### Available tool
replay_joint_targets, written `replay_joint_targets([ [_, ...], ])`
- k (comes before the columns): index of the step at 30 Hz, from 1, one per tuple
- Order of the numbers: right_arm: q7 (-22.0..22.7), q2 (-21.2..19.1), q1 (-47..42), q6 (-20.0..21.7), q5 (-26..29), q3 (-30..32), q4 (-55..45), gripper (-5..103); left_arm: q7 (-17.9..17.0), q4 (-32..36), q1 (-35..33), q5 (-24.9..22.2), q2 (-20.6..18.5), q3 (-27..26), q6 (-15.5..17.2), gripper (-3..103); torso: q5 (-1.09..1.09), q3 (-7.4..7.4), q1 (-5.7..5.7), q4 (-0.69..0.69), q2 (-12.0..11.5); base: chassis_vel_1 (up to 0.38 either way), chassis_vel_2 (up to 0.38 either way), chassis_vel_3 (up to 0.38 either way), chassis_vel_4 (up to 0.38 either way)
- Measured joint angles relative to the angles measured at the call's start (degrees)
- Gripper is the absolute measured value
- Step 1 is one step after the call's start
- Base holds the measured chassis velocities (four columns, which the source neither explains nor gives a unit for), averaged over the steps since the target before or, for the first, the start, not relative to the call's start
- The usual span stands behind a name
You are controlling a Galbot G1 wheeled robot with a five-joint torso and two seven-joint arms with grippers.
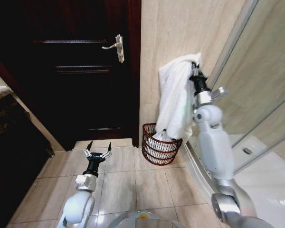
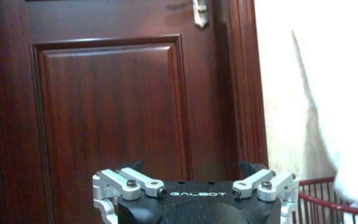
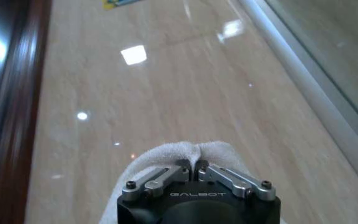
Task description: Discard the used towel into the hamper.
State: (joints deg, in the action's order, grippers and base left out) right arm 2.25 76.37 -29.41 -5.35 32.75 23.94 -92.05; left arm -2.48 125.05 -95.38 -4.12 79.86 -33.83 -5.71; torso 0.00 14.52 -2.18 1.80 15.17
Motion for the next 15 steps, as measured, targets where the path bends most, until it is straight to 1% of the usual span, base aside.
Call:
replay_joint_targets([
  [1, -0.5, 0.7, -1.1, -1.4, -0.2, 0.2, 1.1, 3, 0.0, 0.2, 0.1, 0.1, 0.0, 0.2, 0.0, 100, 0.00, 0.00, 0.00, 0.00, 0.0, 0.000, 0.000, 0.000, 0.000],
  [2, -0.5, 0.7, -1.1, -1.4, -0.2, 0.2, 1.1, 3, 0.0, 0.2, 0.1, 0.1, 0.0, 0.2, 0.0, 100, 0.00, 0.00, 0.00, 0.00, 0.0, 0.000, 0.000, 0.000, 0.000],
  [4, -1.9, 1.5, -3.5, -3.3, -0.4, 0.4, 2.3, 3, -0.2, 0.4, 0.2, 0.7, 0.0, 1.2, 0.0, 100, 0.02, 0.00, 0.00, -0.02, 0.0, 0.000, 0.000, 0.000, 0.000],
  [5, -1.9, 1.5, -3.5, -3.3, -0.4, 0.4, 2.3, 3, -0.2, 0.4, 0.2, 0.7, 0.0, 1.2, 0.0, 100, 0.02, 0.00, 0.00, -0.02, 0.0, 0.000, 0.000, 0.000, 0.000],
  [9, -5.2, 2.6, -6.7, -7.3, -0.4, 1.0, 6.7, 3, -0.6, -0.4, 0.0, 1.8, 0.4, 3.0, -0.6, 100, 0.00, -0.01, 0.01, -0.02, 0.0, 0.000, 0.000, 0.000, 0.000],
  [10, -5.2, 2.6, -6.7, -7.3, -0.4, 1.0, 6.7, 3, -0.6, -0.4, 0.0, 1.8, 0.4, 3.0, -0.6, 100, 0.00, -0.01, 0.01, -0.02, 0.0, 0.000, 0.000, 0.000, 0.000],
  [12, -6.3, 3.5, -7.7, -9.1, -0.5, 1.1, 9.3, 3, -0.6, -0.8, 0.3, 1.9, 0.0, 3.2, -0.7, 100, 0.00, -0.01, 0.01, -0.02, 0.0, 0.000, 0.000, 0.000, 0.000],
  [13, -6.3, 3.5, -7.7, -9.1, -0.5, 1.1, 9.3, 3, -0.6, -0.8, 0.3, 1.9, 0.0, 3.2, -0.7, 100, 0.00, -0.01, 0.01, -0.02, 0.0, 0.000, 0.000, 0.000, 0.000],
  [15, -6.9, 4.4, -9.2, -9.9, 0.8, 0.7, 10.7, 3, -0.7, -0.8, 0.5, 1.9, -0.5, 3.1, -0.7, 100, 0.00, -0.01, 0.01, -0.01, 0.0, 0.000, 0.000, 0.000, 0.000],
])
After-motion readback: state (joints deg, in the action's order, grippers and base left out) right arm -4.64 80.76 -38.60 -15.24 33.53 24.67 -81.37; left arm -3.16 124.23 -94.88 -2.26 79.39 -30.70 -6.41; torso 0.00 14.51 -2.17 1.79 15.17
